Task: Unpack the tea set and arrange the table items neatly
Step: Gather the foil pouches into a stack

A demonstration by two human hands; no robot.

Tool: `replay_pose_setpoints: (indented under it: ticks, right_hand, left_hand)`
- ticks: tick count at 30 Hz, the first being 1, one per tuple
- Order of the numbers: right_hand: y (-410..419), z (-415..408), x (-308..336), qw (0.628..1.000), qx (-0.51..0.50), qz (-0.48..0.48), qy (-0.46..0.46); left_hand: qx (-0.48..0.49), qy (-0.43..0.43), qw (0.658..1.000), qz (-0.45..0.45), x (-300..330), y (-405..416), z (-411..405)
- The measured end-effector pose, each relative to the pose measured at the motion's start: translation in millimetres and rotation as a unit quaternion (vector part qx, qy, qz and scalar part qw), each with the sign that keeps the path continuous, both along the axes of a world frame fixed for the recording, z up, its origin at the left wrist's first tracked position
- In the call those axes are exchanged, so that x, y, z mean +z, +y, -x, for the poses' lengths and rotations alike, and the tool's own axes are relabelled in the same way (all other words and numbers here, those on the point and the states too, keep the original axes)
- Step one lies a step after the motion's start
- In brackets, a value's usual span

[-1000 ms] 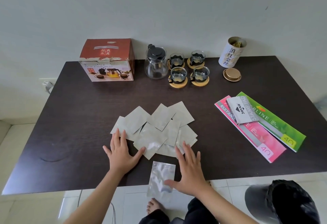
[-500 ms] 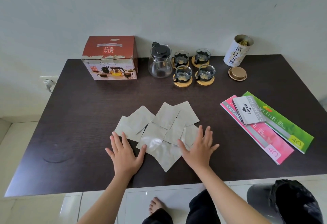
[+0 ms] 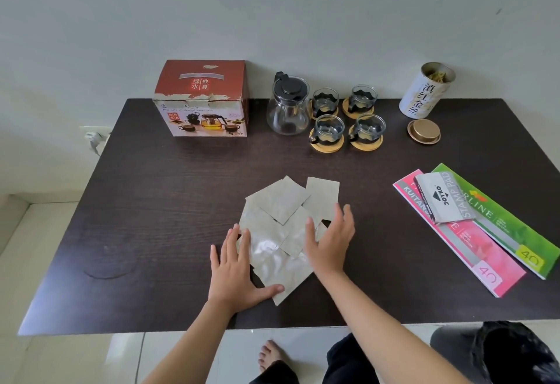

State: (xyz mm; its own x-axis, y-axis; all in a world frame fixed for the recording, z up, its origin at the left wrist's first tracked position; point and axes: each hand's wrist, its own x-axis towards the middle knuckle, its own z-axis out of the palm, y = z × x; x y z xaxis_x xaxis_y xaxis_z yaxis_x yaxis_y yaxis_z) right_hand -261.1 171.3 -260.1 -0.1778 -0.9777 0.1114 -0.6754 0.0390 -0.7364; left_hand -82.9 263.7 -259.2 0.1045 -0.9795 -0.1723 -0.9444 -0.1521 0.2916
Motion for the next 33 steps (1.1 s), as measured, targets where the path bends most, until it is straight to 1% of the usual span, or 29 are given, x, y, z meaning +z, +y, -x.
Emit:
replay_pose_setpoints:
  ticks: [1, 3, 5, 8, 11, 16, 18, 20, 21, 22, 23, 24, 25, 26, 27, 29, 30, 33]
  right_hand:
    - [-15, 4, 2, 1.0, -0.02, -0.021, 0.007]
    - [-46, 12, 6, 0.994, -0.026, -0.097, 0.036]
    - [-72, 14, 8, 0.984, 0.015, -0.158, 0.075]
    - [-88, 4, 10, 0.967, 0.114, -0.19, 0.129]
    - [-77, -6, 9, 0.962, 0.177, -0.17, 0.12]
    - [-34, -9, 2, 0.963, 0.247, -0.107, 0.017]
    - [-30, -7, 4, 0.971, 0.228, -0.068, -0.02]
    - [-41, -9, 10, 0.982, 0.183, -0.033, -0.038]
    - [-49, -12, 14, 0.985, 0.171, -0.019, -0.03]
    - [-60, -16, 18, 0.984, 0.176, -0.013, 0.001]
    - [-71, -21, 22, 0.979, 0.198, -0.014, 0.055]
    - [-81, -27, 25, 0.964, 0.233, -0.027, 0.123]
    - [-90, -34, 28, 0.942, 0.275, -0.048, 0.188]
    - [-98, -41, 30, 0.916, 0.316, -0.07, 0.238]
    - [-105, -46, 31, 0.891, 0.353, -0.092, 0.269]
    - [-110, -53, 30, 0.861, 0.406, -0.134, 0.277]
    - [-110, -54, 28, 0.856, 0.418, -0.145, 0.266]
    - [-98, -49, 23, 0.87, 0.411, -0.11, 0.25]
  left_hand:
    - [0.0, -0.005, 1.0, -0.005, 1, 0, 0]
    - [-0.002, -0.013, 1.0, -0.006, 2, -1, 0]
    - [0.0, -0.016, 1.0, -0.001, 2, -2, -1]
    - [0.011, -0.008, 1.0, 0.006, 0, -3, -1]
    - [0.028, 0.008, 0.999, 0.026, -1, -3, 0]
    - [0.053, 0.025, 0.998, 0.032, -4, -3, 0]
    - [0.055, 0.02, 0.998, 0.031, -5, -3, -1]
    - [0.061, 0.024, 0.997, 0.035, -6, -3, -1]
    - [0.064, 0.029, 0.997, 0.036, -6, -4, -1]
    - [0.065, 0.034, 0.997, 0.035, -6, -4, -1]
    - [0.064, 0.038, 0.997, 0.033, -6, -4, -1]
    - [0.059, 0.04, 0.997, 0.029, -4, -4, -1]
    - [0.053, 0.038, 0.998, 0.02, -2, -3, 0]
    - [0.045, 0.034, 0.998, 0.011, 0, -3, 0]
    - [0.037, 0.025, 0.999, 0.004, 2, -3, 0]
    - [0.026, 0.006, 1.0, -0.009, 4, -4, -1]
    - [0.026, 0.001, 1.0, -0.01, 3, -4, -1]
    - [0.033, 0.005, 0.999, -0.002, 2, -4, 0]
